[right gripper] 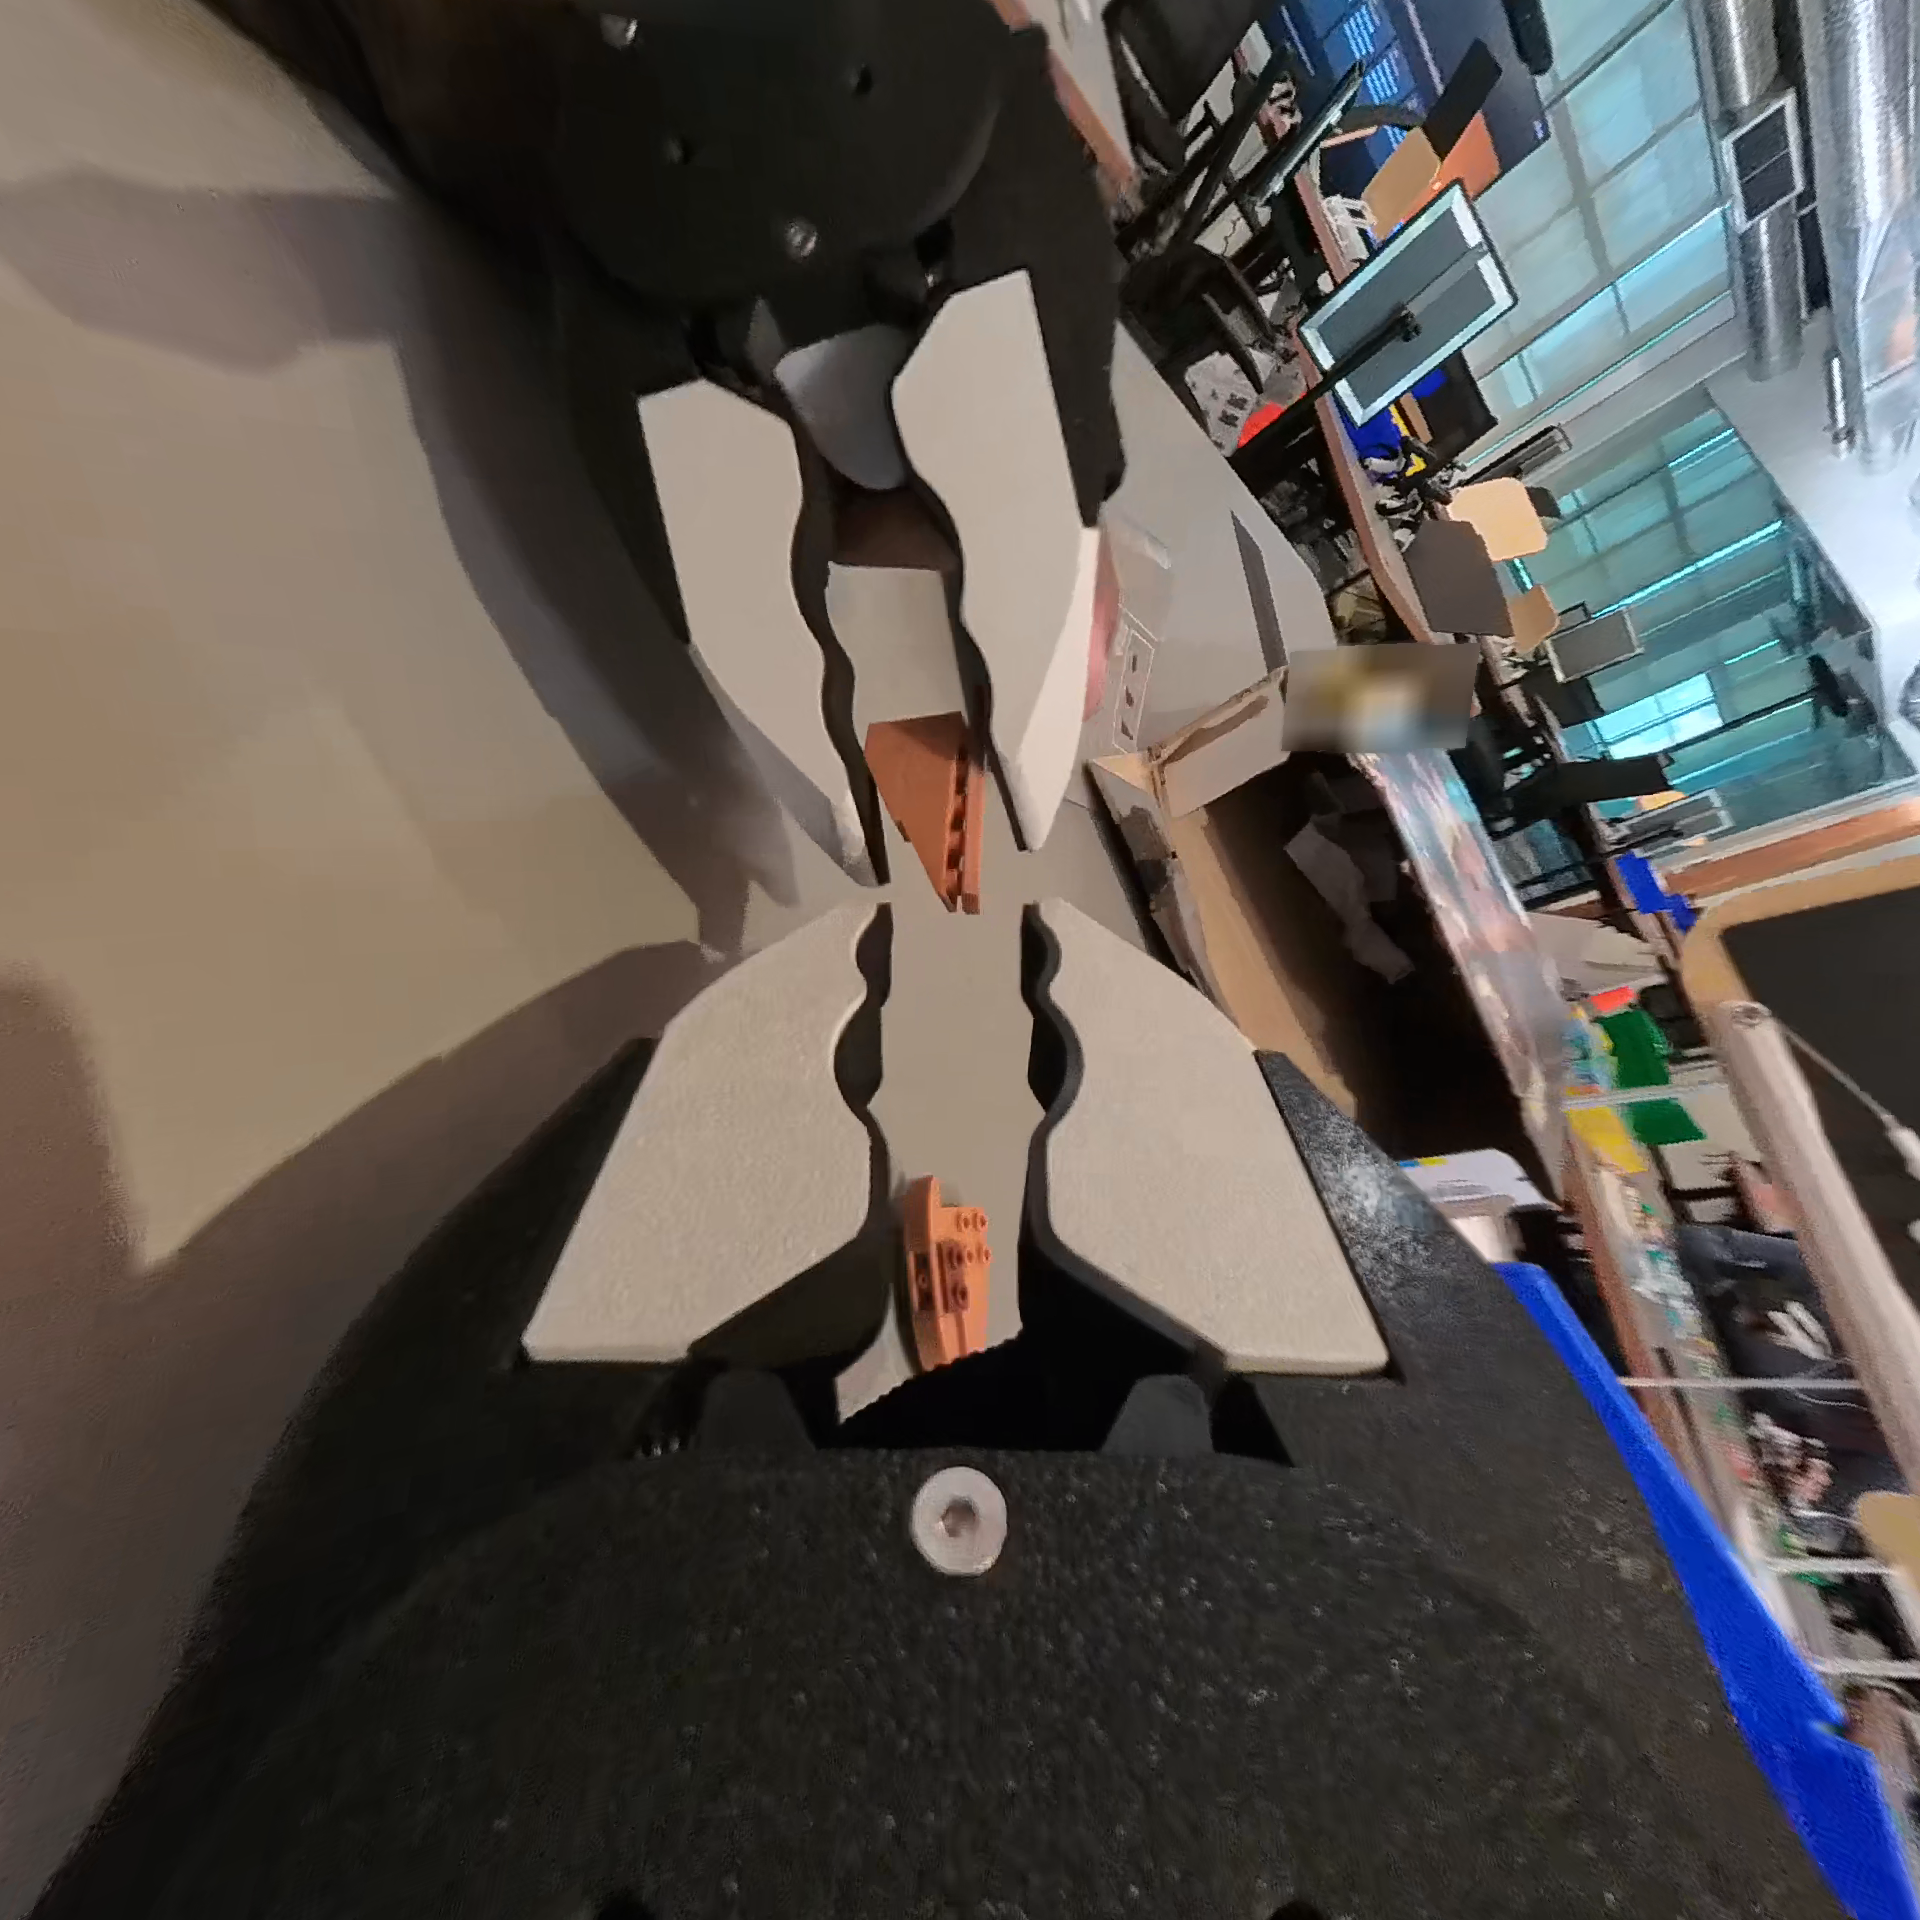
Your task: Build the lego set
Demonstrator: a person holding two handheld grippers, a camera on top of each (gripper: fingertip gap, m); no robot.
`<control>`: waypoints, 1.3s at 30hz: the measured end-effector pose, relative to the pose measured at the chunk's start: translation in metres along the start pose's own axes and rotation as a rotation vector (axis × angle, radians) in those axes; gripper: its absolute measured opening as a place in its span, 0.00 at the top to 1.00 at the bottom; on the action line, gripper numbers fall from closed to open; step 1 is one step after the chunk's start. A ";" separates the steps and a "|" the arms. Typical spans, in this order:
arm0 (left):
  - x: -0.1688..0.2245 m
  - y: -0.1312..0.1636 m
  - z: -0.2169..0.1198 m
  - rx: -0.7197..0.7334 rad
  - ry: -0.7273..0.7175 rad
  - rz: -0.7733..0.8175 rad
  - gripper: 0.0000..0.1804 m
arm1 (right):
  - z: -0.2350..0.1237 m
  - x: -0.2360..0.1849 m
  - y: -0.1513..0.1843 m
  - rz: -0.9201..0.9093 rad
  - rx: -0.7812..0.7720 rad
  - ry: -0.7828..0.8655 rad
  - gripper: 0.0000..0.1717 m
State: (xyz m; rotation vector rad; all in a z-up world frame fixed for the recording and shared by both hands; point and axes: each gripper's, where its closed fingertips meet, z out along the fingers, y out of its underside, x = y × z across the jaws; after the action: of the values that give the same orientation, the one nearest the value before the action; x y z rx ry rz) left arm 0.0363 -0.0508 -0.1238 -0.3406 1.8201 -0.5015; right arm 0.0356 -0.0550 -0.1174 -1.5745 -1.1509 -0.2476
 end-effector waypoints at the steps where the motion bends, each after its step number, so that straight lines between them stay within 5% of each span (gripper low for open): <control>1: 0.000 0.000 0.000 0.001 -0.003 0.004 0.85 | 0.000 0.000 -0.002 0.026 0.012 -0.009 0.86; 8: 0.000 -0.003 0.000 0.014 -0.017 0.025 0.85 | 0.002 -0.001 -0.003 0.136 0.031 -0.036 0.90; 39: 0.002 0.003 0.002 -0.014 -0.012 -0.006 0.85 | 0.005 -0.003 -0.004 0.072 0.009 -0.017 0.96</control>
State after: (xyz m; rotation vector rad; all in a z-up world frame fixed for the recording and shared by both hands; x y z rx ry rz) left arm 0.0382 -0.0495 -0.1270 -0.3582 1.8123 -0.4905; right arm 0.0294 -0.0523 -0.1188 -1.6097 -1.1048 -0.1815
